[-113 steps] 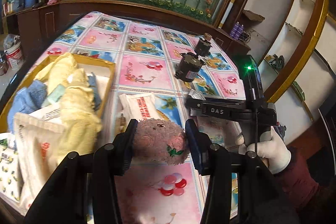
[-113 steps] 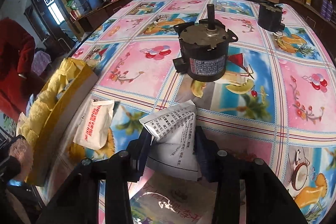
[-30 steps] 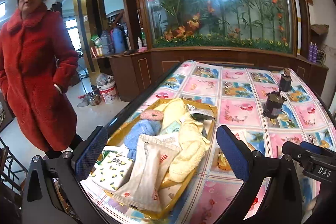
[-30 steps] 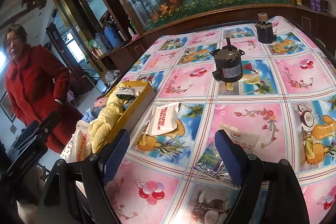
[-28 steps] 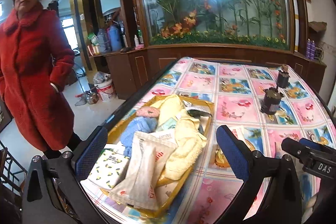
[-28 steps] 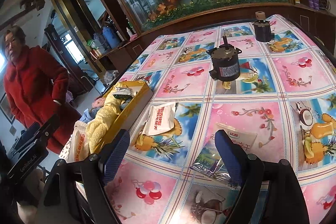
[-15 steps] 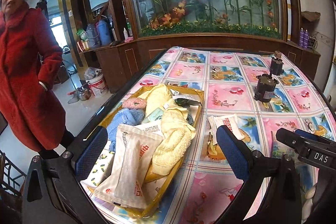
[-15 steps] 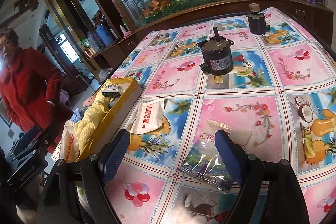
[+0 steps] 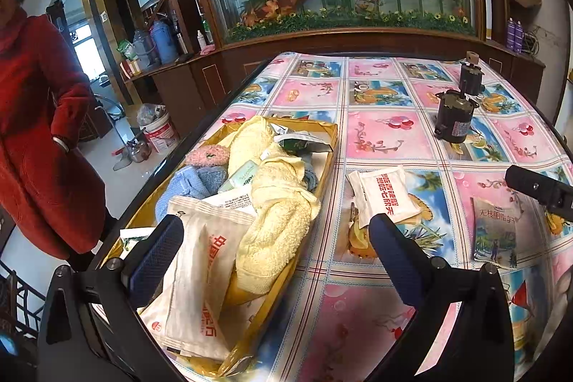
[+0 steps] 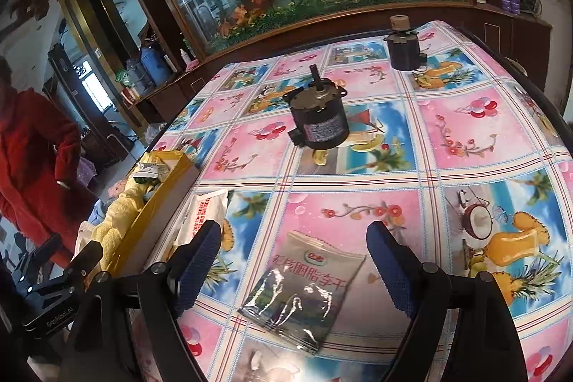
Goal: Organize soft objects
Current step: 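Move both tools back over the last two packets on the table, then grasp the white red-print packet with the left tool while the right tool grasps the silver picture packet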
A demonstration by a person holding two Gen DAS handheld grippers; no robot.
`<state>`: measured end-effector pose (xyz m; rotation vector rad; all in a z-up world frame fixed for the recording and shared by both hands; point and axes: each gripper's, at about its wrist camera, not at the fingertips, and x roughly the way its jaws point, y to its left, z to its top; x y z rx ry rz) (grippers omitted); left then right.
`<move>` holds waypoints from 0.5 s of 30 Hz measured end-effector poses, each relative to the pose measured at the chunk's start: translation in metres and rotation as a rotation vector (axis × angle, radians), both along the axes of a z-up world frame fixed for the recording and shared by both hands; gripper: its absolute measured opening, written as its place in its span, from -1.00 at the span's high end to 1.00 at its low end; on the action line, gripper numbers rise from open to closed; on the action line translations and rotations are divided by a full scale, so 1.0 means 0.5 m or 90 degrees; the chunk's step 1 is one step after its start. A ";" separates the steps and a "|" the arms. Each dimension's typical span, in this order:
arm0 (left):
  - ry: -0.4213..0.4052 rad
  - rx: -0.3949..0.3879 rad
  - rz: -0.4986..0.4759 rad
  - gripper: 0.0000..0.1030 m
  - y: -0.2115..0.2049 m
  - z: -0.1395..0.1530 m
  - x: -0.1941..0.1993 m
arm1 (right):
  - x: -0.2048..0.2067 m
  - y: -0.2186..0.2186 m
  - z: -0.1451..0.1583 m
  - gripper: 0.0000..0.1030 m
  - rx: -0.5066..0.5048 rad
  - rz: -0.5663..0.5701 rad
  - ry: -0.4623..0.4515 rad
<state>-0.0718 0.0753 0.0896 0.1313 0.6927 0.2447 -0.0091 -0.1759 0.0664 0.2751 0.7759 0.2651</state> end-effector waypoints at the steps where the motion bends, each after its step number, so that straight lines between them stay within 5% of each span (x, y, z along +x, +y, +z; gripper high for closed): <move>1: 0.003 0.000 -0.001 -1.00 -0.001 -0.002 0.003 | 0.002 -0.007 -0.005 -0.66 0.000 -0.004 0.004; 5: 0.014 -0.016 -0.009 -1.00 0.006 -0.003 0.010 | 0.008 -0.041 -0.026 -0.66 0.009 -0.022 0.024; 12: 0.067 -0.176 -0.111 -1.00 0.008 -0.008 0.050 | 0.019 -0.080 -0.050 -0.66 0.048 -0.045 0.050; 15: 0.099 -0.174 -0.151 -1.00 -0.033 -0.026 0.087 | 0.019 -0.076 -0.051 -0.66 0.049 -0.040 0.049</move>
